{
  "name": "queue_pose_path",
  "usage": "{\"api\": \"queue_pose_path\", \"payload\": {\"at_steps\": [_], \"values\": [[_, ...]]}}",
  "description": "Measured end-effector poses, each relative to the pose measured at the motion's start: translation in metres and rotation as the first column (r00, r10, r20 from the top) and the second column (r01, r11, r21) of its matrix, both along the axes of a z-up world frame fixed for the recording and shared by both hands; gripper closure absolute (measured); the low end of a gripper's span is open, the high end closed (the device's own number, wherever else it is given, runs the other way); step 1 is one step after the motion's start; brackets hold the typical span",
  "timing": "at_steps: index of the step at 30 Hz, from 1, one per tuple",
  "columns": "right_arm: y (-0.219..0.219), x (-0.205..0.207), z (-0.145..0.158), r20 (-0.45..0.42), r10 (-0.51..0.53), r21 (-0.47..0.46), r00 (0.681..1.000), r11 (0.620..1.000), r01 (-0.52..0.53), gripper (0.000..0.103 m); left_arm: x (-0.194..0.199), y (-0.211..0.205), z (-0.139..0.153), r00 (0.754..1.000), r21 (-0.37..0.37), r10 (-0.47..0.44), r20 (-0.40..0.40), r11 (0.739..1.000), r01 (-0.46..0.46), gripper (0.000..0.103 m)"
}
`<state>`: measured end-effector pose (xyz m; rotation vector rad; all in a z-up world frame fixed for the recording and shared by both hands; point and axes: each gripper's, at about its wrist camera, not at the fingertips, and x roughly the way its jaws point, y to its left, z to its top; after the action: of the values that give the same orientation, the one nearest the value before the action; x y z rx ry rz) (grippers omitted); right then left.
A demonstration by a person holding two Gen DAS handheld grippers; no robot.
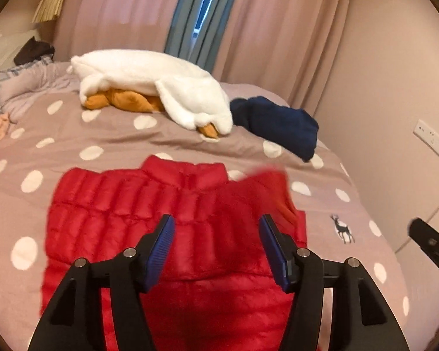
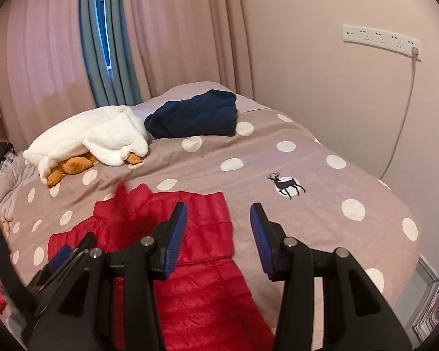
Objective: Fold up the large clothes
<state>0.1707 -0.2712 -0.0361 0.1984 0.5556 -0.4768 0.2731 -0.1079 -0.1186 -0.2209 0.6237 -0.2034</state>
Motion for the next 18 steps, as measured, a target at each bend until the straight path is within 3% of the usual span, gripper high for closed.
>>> {"api": "queue_pose_path", "payload": {"at_steps": [5,8,10,12,15,18], "values": [[0.014,0.024,-0.013,-0.037,0.041,-0.007,0.998,0.999,-0.042,0.051,0.0,0.033,-0.004,0.989,0.022,0.144,0.024,0.989,-0.145,0.044],[0.021,0.046,-0.028,-0.081,0.05,-0.021,0.995,0.998,-0.052,0.046,0.008,0.061,-0.018,0.974,0.037,0.226,-0.014,0.974,-0.225,0.044],[0.024,0.065,-0.041,-0.112,0.07,-0.017,0.991,0.997,-0.072,0.04,0.012,0.081,-0.027,0.964,0.017,0.263,-0.045,0.965,-0.263,0.044],[0.028,0.09,-0.059,-0.151,0.092,-0.005,0.984,0.996,-0.094,0.028,0.013,0.095,-0.033,0.952,0.015,0.299,-0.067,0.954,-0.298,0.044],[0.029,0.134,-0.096,-0.245,0.129,0.018,0.961,0.992,-0.128,0.026,0.016,0.118,-0.039,0.933,0.015,0.35,-0.085,0.936,-0.35,0.044],[0.028,0.171,-0.143,-0.374,0.199,0.073,0.906,0.98,-0.186,0.026,0.019,0.135,-0.041,0.918,0.032,0.39,-0.069,0.921,-0.389,0.044]]}}
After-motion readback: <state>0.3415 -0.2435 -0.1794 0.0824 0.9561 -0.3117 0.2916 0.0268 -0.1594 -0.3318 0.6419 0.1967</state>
